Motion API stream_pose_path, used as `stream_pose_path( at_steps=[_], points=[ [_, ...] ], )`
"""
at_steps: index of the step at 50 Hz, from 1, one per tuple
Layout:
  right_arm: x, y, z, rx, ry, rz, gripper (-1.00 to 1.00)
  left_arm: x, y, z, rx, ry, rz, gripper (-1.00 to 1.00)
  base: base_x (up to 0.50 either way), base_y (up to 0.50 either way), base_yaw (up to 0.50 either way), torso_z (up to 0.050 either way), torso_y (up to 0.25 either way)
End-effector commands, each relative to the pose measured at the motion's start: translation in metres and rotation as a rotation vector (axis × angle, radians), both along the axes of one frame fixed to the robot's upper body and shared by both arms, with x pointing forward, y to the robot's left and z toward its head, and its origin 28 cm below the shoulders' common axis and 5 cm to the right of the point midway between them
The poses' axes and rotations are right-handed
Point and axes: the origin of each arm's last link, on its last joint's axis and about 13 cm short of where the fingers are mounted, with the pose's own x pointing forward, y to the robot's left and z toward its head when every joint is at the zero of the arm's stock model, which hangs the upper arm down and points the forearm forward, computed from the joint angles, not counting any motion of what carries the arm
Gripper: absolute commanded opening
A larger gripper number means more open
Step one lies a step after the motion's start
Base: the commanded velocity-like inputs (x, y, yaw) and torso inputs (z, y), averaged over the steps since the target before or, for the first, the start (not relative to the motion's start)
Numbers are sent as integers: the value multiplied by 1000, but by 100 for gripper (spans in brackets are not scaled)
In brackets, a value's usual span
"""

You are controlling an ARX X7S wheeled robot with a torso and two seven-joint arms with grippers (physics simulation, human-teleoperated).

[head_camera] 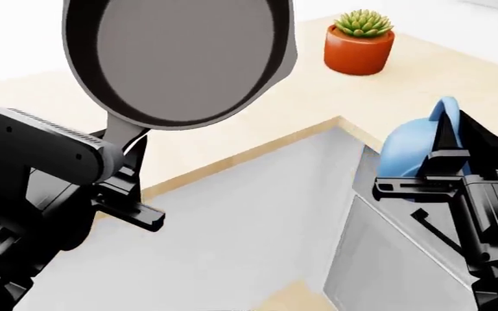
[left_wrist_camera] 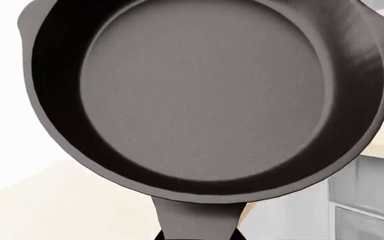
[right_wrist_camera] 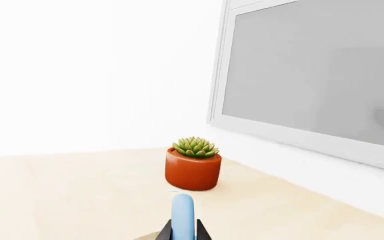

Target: Pick the teapot and pan and place them in the sink. Then turn on the water.

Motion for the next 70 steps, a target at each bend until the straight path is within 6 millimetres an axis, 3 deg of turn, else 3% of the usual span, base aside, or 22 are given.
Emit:
stream_pose_path(
  at_steps=[1, 70],
  points=[
    [1, -3, 6, 4, -51, -33, -100, 2, 1, 6, -9, -40, 17, -100, -90, 55, -500, 0, 0],
    [0, -3, 4, 5, -48, -26, -100, 1, 2, -1, -10, -24, 13, -100, -76, 73, -500, 1, 2]
  ],
)
